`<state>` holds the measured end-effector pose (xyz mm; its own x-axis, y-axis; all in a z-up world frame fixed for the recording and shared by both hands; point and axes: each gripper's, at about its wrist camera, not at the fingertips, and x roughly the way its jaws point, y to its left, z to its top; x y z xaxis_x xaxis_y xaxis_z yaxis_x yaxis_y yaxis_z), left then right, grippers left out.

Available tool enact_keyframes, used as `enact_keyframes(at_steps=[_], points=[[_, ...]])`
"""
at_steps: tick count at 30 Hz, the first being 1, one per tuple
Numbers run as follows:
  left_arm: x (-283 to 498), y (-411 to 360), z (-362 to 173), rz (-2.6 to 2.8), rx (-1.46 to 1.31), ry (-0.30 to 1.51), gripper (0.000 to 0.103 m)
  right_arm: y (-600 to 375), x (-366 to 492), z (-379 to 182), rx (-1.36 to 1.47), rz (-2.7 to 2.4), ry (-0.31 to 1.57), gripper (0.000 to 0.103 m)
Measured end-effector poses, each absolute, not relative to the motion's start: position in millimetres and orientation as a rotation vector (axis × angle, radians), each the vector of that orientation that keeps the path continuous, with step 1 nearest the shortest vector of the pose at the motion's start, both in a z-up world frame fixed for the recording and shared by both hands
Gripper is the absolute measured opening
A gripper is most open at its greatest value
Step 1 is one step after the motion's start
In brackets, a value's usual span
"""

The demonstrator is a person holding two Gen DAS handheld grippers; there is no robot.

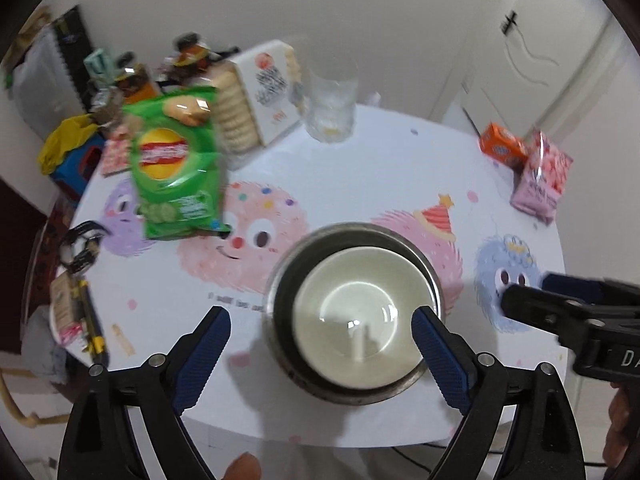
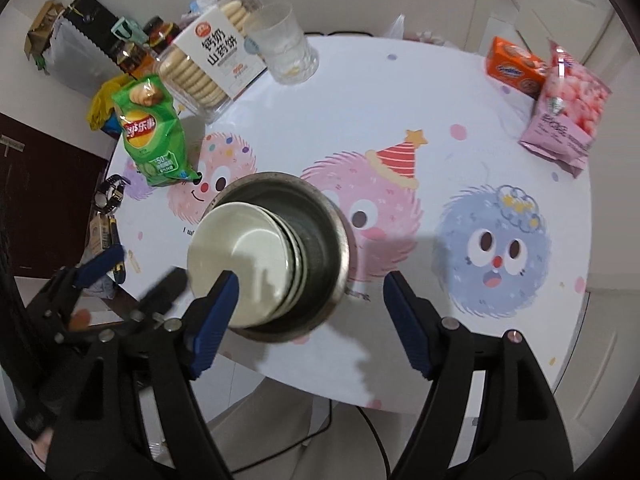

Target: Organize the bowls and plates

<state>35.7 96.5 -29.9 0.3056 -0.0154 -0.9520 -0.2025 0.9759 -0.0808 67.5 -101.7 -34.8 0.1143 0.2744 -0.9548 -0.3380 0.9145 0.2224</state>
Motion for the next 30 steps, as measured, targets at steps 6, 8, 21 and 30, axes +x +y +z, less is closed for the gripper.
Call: enact_keyframes(at_steps=[6,8,21,30], points=[[-2.4,115.9,0.9,0.210,-0.303,1.151,0.103,-132.8,34.0,-10.3,-0.067,0.388,1.325,0.103],[-13.4,117.8,8.3,0.225,-0.303,1.132,0.103,-140.5,24.8,-4.8,-0.071,0.366,1.310,0.103],[-37.1,111.1,19.0,0.240,-0.282,1.130,0.103,-169.4,0.6,8.1,-0.017,0.294,1.275,0.103],[-32.2,103.9,22.5,0.236,-0.237,1.142,0.103,-167.8,0.7,12.8,-0.027,0.292,1.269,0.103]])
